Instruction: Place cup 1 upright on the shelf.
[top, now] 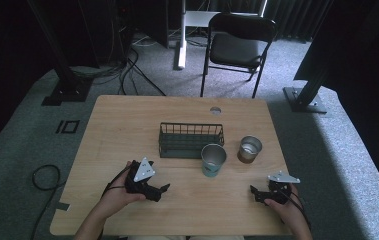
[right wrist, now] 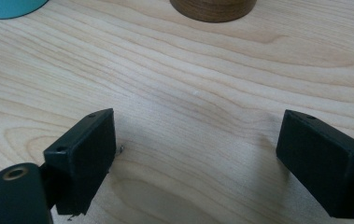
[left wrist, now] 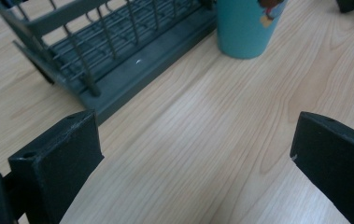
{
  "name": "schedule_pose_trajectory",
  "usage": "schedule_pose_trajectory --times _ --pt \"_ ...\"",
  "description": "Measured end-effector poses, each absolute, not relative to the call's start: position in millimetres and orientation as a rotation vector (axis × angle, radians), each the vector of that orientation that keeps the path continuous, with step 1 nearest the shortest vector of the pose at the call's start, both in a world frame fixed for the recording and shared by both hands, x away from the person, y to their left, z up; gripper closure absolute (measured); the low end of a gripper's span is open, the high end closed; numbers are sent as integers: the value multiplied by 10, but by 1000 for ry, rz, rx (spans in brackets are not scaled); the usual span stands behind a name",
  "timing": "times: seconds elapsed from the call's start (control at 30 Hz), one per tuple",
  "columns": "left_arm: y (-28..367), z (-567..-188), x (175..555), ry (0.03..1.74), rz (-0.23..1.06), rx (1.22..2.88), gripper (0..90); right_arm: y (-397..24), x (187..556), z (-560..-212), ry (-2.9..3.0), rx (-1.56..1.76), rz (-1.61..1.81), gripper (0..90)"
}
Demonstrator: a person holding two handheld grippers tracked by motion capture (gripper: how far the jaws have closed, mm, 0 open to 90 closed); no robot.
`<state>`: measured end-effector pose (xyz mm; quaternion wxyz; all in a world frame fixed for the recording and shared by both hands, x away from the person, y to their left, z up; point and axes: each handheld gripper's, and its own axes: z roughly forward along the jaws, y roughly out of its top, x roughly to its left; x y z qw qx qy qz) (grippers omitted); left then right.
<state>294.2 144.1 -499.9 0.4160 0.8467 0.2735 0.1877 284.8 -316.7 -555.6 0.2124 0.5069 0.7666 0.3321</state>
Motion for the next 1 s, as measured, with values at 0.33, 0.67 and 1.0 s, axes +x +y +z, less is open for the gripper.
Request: schedule_pose_trajectory --times 0.33,0.67,1.0 --pt "1246 -4992 2970 621 449 2132 25 -3167 2848 -5556 2129 1408 922 116" --pt "1079 -4971 3006 582 448 2124 25 -3167 2848 -5556 2129 1408 922 116" --pt "918 -4980 3048 561 437 2120 25 -3167 2848 -5556 2129 1408 922 116"
